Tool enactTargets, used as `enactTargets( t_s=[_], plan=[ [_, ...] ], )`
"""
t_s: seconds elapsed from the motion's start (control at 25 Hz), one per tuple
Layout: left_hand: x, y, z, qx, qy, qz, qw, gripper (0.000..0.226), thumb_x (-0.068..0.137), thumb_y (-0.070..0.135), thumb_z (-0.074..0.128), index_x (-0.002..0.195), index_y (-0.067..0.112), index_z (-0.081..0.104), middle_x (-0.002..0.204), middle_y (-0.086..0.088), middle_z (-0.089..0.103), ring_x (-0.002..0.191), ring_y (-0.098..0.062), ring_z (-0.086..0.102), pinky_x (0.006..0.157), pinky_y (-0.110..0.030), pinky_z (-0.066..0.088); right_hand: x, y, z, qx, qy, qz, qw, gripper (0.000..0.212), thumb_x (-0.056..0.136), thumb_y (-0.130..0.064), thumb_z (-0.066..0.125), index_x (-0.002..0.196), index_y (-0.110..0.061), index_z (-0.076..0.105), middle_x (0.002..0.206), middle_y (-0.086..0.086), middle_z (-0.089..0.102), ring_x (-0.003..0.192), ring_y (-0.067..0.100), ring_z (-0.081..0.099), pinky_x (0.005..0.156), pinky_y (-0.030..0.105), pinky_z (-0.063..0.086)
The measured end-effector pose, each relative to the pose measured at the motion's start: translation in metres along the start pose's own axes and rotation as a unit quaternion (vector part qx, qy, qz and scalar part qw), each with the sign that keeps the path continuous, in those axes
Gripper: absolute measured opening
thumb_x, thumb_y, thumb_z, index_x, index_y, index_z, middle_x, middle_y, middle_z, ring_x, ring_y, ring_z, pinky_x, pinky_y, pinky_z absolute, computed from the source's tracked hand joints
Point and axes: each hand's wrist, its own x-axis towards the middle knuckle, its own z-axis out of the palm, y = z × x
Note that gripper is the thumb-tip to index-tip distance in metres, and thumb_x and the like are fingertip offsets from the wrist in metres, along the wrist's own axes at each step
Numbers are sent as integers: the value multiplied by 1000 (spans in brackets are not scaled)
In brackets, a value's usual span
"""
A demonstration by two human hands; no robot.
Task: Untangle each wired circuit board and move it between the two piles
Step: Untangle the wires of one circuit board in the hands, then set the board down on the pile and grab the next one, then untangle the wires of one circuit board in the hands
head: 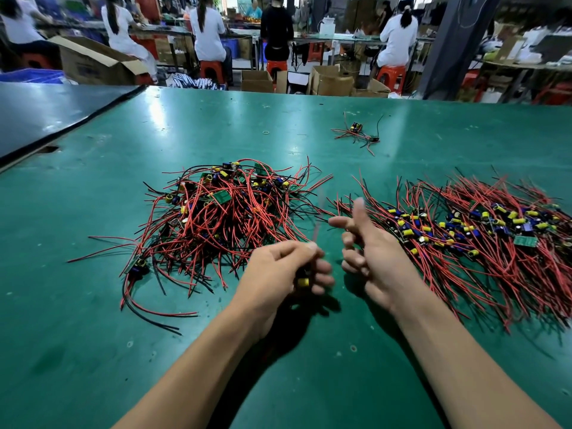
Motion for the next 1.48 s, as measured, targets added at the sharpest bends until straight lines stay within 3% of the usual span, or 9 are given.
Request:
enactTargets(
  t_s=[0.08,0.24,0.4,0.52,0.64,0.88,1.08,1.32,1.48],
  plan=[
    [8,1,-3,-32,71,33,996,29,100,21,52,102,-3,67,89,-16,75,75,-25,73,73,-34,61,-8,8,7,-140,-17,-71,987,42,73,-50,78,96,-16,69,67,-4,49,44,5,40,40,18,33],
    [12,-1,-2,-124,14,-31,992,47,100,39,45,115,1,67,113,-22,69,113,-40,63,103,-49,48,-13,26,19,-361,-11,-202,911,34,80,-19,84,107,-26,65,92,-7,67,66,3,58,66,15,47],
    [13,-2,-6,-22,36,78,996,24,100,28,52,103,16,73,109,-9,73,99,-28,71,93,-44,55,-7,21,13,-409,62,-261,872,24,84,-19,80,104,-25,70,98,-5,70,80,3,63,79,16,48],
    [15,4,-29,255,228,284,896,18,93,15,63,109,24,65,103,2,66,81,-18,67,75,-39,58,3,6,-10,-458,148,-230,846,23,86,-26,78,107,-21,71,101,2,71,82,11,60,80,23,48],
    [20,8,-52,284,359,303,836,33,88,3,59,118,18,58,120,-1,51,99,-21,62,88,-41,53,5,-3,-27,-585,227,-210,750,34,87,-37,76,115,-19,70,109,7,67,106,29,58,95,39,46],
    [27,4,-61,253,369,226,865,41,90,7,56,129,18,54,105,7,64,85,-25,69,91,-42,54,-2,15,-3,-585,-12,-237,776,24,89,-39,72,109,-25,73,100,-8,66,89,7,63,85,31,52],
    [20,12,-65,295,403,302,812,18,89,15,68,106,16,75,97,5,75,82,-7,69,87,-30,56,5,12,-19,-641,69,-182,743,23,92,-44,66,105,-26,74,103,-4,64,98,20,62,87,35,51],
    [5,-9,-22,372,211,449,785,15,87,12,70,100,17,76,91,13,75,69,8,64,66,-20,55,3,9,-9,-503,5,-273,820,49,83,-30,81,129,-28,65,98,-10,66,71,5,60,72,8,44],
    [4,-17,-16,407,144,452,780,25,85,5,71,108,15,74,101,10,74,79,17,58,71,-15,51,1,9,-8,-505,-42,-395,766,38,82,-15,81,119,-18,73,98,-6,68,74,6,58,71,5,41]
  ],
)
